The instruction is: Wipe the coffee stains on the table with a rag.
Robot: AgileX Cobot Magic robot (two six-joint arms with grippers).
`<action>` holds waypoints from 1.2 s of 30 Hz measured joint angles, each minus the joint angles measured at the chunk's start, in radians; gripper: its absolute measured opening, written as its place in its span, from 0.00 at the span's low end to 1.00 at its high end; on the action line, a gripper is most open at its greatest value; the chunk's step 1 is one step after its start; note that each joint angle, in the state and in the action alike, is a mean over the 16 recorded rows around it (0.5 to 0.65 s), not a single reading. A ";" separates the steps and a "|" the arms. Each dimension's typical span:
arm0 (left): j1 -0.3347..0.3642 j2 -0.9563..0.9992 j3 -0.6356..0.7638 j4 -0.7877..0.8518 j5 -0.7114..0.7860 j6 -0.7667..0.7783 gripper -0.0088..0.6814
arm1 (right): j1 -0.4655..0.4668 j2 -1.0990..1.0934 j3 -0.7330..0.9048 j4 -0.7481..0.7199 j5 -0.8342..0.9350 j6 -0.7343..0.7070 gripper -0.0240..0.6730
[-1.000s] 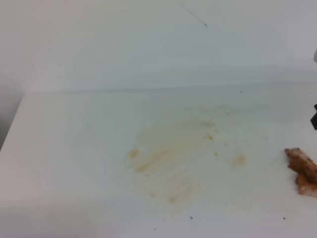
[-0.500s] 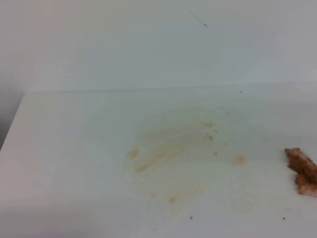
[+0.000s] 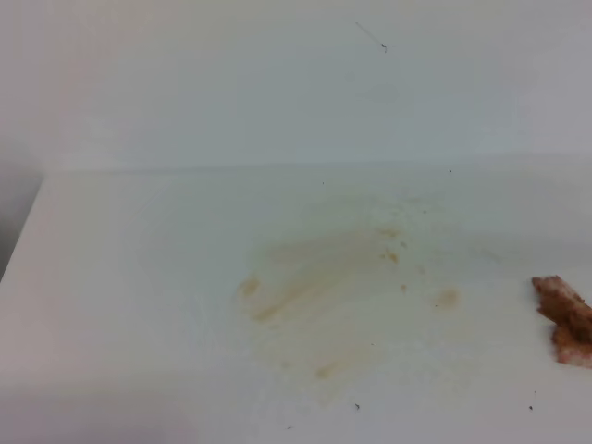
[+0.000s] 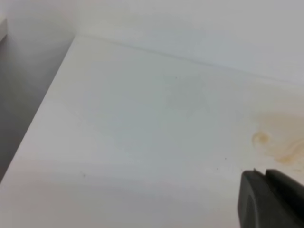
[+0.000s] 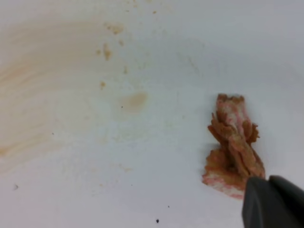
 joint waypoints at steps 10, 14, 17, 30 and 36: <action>0.000 0.000 0.003 0.000 0.000 0.000 0.01 | 0.000 -0.089 0.001 0.010 0.018 -0.001 0.03; 0.000 0.000 0.011 0.001 0.001 0.000 0.01 | 0.000 -0.200 0.005 -0.005 0.006 -0.011 0.03; 0.000 0.000 0.016 0.001 0.001 0.000 0.01 | 0.000 -0.308 0.026 -0.044 -0.042 -0.019 0.03; 0.000 0.000 0.037 0.002 0.001 0.000 0.01 | -0.002 -0.760 0.448 -0.248 -0.478 -0.032 0.03; 0.000 0.000 0.035 0.003 0.001 0.000 0.01 | -0.003 -0.920 0.693 -0.233 -0.569 -0.026 0.03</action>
